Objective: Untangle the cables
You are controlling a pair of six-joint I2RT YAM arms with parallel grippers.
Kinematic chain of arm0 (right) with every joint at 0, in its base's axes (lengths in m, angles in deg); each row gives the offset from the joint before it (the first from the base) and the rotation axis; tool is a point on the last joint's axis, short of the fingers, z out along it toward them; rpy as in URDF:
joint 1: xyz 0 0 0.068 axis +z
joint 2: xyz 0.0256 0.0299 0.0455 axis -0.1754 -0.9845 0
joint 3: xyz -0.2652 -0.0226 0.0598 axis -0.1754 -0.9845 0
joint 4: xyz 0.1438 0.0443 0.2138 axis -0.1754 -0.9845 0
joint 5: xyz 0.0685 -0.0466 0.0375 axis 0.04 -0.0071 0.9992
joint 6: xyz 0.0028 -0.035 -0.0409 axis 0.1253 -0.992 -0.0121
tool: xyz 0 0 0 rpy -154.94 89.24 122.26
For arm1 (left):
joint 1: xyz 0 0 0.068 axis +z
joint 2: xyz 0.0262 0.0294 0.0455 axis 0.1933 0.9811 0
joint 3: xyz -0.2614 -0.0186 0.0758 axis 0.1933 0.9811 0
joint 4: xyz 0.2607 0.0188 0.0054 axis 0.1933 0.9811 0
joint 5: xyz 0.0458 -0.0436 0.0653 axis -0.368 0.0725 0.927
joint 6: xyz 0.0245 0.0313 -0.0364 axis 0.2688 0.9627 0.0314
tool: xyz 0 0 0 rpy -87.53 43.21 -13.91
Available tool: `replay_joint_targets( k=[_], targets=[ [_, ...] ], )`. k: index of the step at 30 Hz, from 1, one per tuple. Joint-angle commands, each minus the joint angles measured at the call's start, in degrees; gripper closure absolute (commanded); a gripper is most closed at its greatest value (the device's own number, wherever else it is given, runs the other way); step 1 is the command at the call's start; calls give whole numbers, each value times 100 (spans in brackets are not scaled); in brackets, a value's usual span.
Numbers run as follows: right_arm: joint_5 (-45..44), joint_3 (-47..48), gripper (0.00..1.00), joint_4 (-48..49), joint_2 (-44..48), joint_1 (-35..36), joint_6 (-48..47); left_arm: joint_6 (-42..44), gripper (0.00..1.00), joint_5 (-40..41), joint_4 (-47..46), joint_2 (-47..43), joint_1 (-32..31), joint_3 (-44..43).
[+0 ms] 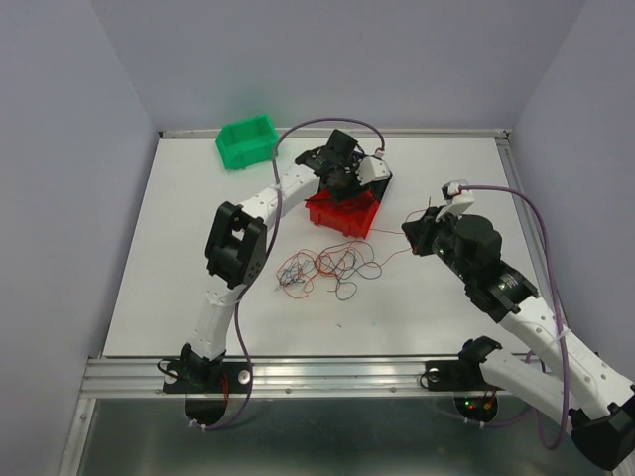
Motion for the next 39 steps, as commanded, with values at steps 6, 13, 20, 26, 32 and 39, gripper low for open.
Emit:
replay_joint_targets(
  k=[6, 13, 20, 26, 32, 39],
  targets=[
    [-56, 81, 99, 142, -181, -2, -37, -176, 48, -318, -5, -1241, -9, 517],
    [225, 90, 99, 511, -436, -2, -72, -264, 45, -774, -268, -2225, -10, 1439],
    [1367, -148, 99, 1591, -313, -2, -63, -518, 35, -2425, -1854, -3658, -106, 3539],
    [2097, -438, 99, 2532, -102, -11, 138, -1266, 31, -3210, -3642, -4371, -159, 4771],
    [2809, -772, 99, 3499, 276, -2, 525, -1520, 30, -3016, -4231, -4301, -326, 4904],
    [3038, -606, 99, 4202, 382, -2, 1060, -2012, 39, -2841, -4883, -3924, -528, 4816]
  ],
)
